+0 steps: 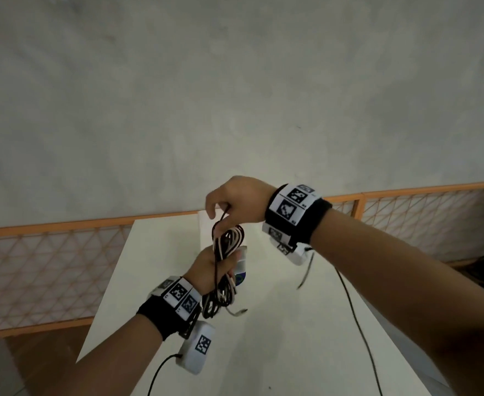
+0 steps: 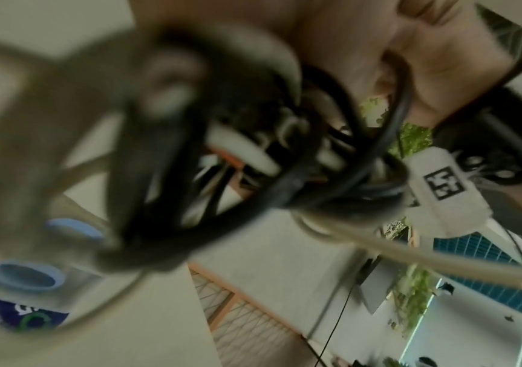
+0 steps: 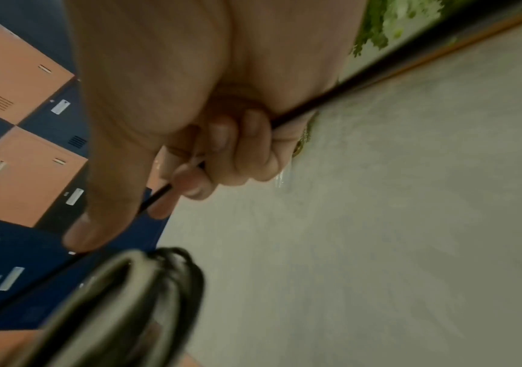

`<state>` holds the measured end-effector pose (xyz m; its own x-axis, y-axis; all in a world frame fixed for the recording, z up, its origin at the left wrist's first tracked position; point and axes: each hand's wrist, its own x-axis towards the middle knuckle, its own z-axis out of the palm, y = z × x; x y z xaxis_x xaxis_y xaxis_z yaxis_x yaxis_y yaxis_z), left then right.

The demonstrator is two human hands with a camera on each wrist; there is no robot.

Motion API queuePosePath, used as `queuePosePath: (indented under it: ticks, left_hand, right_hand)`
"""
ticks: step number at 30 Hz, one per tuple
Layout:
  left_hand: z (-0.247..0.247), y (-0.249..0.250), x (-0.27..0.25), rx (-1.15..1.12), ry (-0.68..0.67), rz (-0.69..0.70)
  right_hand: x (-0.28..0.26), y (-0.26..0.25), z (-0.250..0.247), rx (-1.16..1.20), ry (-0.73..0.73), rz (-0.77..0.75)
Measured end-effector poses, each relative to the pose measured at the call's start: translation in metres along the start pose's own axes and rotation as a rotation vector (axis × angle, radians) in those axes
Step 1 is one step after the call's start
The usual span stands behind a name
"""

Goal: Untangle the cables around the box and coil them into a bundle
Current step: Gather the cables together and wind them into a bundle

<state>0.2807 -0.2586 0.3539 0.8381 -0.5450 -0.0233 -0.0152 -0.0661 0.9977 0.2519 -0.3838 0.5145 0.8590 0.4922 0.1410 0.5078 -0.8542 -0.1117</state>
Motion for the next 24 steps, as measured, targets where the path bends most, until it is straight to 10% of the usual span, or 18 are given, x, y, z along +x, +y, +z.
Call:
queuePosePath:
  ticks: [12,19,24]
  left_hand:
    - [-0.008,0.031,-0.007,-0.383,0.019,-0.014]
    - [-0.007,0.01,0.001,-0.323,0.158,-0.081]
    - [-0.006,0.014,0.005,-0.463,0.233,-0.054]
  right_hand:
    - [-0.021,0.019,0.118,0.912,0.268,0.379]
    - [-0.044,-0.004,0.161,0.677,0.231,0.275]
    - [-0.052,-0.016,0.183,0.816,0.347,0.486]
